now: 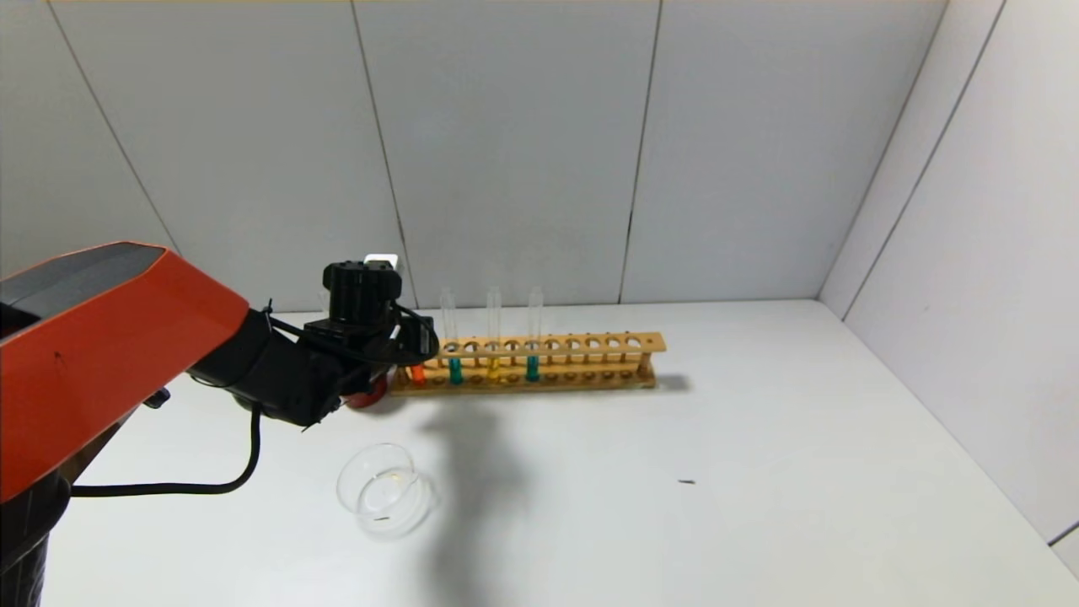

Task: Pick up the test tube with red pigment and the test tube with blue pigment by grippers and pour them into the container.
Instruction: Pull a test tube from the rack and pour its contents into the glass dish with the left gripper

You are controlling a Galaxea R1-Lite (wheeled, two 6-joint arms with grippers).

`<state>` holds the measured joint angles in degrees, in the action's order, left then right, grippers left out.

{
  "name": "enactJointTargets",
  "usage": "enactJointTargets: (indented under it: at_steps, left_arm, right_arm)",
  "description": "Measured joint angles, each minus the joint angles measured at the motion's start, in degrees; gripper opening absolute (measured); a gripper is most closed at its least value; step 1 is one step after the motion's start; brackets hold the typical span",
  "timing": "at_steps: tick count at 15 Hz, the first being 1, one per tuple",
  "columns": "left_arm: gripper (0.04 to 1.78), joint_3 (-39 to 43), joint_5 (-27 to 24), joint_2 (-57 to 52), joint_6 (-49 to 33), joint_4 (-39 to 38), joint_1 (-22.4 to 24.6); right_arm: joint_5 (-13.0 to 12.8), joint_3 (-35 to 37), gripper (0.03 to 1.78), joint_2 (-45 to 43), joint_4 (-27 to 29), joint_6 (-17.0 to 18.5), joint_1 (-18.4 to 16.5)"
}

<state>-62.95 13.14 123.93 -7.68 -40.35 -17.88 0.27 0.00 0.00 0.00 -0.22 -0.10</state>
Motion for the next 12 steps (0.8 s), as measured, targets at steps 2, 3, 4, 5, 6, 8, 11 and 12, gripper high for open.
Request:
enactJointTargets:
  at_steps: [2, 3, 4, 5, 6, 8, 11, 12]
  left_arm:
    - [0.33, -0.22, 0.41, -0.28, 0.07, 0.09, -0.05]
    - [0.33, -0.38, 1.18, -0.61, 0.13, 0.24, -0.05]
    - [0.33, -0.48, 1.95, -1.07, 0.22, 0.39, -0.09]
    - [0.33, -0.59, 2.26, -1.61, 0.33, 0.59, -0.11]
    - [0.33, -0.69, 2.34, -2.46, 0.41, 1.08, -0.06]
    - [0.33, -1.55, 2.51, -4.72, 0.60, 3.67, -0.05]
    - [0.33, -5.18, 3.25, -9.85, 0.88, 11.43, 0.00]
    - [0.33, -7.03, 3.39, -11.73, 0.96, 14.73, 0.11]
  right_arm:
    - [0.00, 0.00, 1.75, 0.00, 0.00, -0.02, 0.00]
    - [0.00, 0.00, 1.75, 0.00, 0.00, -0.02, 0.00]
    - [0.00, 0.00, 1.75, 0.00, 0.00, -0.02, 0.00]
    - [0.02, 0.00, 1.75, 0.00, 0.00, -0.02, 0.00]
    - [0.00, 0.00, 1.75, 0.00, 0.00, -0.02, 0.00]
    - [-0.02, 0.00, 1.75, 0.00, 0.00, 0.00, 0.00]
    - [0.00, 0.00, 1.75, 0.00, 0.00, -0.02, 0.00]
    - [-0.02, 0.00, 1.75, 0.00, 0.00, -0.02, 0.00]
